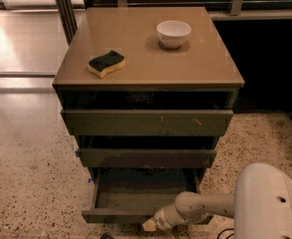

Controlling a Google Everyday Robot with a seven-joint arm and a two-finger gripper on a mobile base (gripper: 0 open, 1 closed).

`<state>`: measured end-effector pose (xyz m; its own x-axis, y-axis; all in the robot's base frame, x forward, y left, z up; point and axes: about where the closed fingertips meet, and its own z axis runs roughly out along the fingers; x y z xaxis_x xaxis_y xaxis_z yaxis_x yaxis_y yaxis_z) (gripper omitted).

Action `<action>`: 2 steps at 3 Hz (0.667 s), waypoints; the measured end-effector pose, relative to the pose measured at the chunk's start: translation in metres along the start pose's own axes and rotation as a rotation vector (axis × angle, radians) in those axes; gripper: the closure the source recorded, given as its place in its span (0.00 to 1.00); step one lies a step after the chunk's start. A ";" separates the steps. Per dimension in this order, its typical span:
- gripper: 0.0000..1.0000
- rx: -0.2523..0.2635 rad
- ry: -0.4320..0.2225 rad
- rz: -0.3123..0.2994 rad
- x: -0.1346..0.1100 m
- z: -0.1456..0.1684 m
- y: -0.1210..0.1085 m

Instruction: Close bottom drawer

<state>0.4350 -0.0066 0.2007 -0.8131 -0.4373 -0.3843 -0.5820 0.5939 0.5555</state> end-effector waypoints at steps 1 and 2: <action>1.00 0.020 -0.018 0.007 -0.010 0.000 -0.013; 1.00 0.064 -0.046 0.019 -0.026 -0.005 -0.028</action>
Offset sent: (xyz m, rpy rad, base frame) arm 0.0740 -0.0210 -0.0010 -0.0514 -0.0842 -0.1268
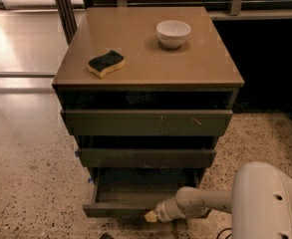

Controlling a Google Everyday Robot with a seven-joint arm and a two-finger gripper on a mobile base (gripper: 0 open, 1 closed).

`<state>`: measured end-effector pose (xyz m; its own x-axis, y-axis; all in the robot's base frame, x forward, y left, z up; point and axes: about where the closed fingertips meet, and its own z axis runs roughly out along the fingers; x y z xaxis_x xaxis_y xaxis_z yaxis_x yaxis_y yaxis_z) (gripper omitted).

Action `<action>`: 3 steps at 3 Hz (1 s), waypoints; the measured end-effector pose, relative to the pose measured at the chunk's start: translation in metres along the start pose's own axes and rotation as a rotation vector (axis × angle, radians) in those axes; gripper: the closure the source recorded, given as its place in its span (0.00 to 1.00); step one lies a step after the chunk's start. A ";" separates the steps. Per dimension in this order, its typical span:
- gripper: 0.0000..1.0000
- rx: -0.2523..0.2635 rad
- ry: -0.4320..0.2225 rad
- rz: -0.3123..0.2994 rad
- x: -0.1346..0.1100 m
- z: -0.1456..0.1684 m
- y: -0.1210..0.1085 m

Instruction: Close bottom drawer

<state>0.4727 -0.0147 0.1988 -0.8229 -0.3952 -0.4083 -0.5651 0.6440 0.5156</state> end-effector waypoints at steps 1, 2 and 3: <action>1.00 0.064 -0.037 0.015 -0.026 -0.006 -0.018; 1.00 0.072 -0.043 0.016 -0.028 -0.006 -0.021; 1.00 0.100 -0.073 0.015 -0.042 -0.004 -0.032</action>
Offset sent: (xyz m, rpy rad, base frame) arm 0.0277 -0.0054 0.0055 -0.0280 -0.0350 -0.0497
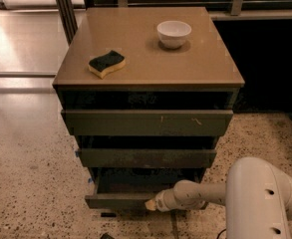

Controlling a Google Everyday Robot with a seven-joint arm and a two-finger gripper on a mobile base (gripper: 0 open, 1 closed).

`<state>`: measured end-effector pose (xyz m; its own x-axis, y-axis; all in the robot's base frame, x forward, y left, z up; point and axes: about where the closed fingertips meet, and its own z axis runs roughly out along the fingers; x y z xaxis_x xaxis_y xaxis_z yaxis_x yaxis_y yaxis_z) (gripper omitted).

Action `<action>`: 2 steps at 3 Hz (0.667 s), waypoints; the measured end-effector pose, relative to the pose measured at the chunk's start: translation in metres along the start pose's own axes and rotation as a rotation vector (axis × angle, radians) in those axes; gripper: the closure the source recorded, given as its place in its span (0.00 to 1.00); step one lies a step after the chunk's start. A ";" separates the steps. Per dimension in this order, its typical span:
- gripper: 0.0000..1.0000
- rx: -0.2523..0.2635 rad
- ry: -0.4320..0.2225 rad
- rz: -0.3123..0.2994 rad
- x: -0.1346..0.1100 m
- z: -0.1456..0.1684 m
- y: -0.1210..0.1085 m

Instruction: Close bottom drawer

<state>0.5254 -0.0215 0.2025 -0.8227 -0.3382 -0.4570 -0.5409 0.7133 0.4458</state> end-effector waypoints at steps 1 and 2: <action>1.00 0.028 -0.033 -0.013 -0.019 0.003 -0.010; 1.00 0.028 -0.032 -0.013 -0.019 0.003 -0.010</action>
Offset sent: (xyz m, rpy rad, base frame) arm 0.0183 0.0015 0.0017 -0.0067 -0.0345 -0.0145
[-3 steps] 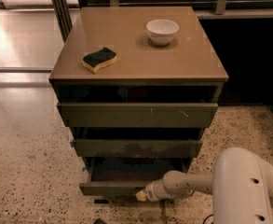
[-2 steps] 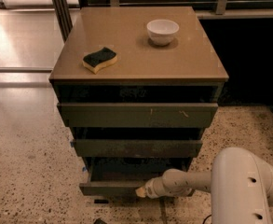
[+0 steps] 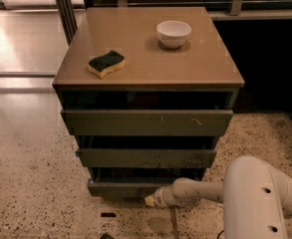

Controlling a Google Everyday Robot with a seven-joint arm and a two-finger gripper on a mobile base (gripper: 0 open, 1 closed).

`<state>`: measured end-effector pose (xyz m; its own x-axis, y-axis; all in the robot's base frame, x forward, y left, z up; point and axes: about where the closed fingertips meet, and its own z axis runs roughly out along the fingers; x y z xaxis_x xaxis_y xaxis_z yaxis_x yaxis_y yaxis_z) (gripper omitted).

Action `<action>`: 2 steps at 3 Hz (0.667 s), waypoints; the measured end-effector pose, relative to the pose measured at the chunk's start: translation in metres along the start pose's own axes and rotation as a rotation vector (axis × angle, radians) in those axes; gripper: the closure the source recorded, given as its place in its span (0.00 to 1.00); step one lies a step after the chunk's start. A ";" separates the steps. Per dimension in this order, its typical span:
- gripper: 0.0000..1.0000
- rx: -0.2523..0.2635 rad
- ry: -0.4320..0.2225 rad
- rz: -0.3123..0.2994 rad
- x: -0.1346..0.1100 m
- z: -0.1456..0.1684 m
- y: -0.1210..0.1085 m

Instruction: Close bottom drawer

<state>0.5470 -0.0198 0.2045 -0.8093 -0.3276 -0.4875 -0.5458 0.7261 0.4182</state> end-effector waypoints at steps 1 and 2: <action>1.00 0.005 -0.012 0.003 -0.003 0.000 -0.003; 1.00 0.038 -0.043 0.023 -0.012 0.000 -0.022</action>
Offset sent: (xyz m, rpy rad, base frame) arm 0.0461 -0.0314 -0.0049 -0.0112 -0.0620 -0.1179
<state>0.5684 -0.0320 0.2013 -0.8112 -0.2845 -0.5109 -0.5177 0.7557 0.4012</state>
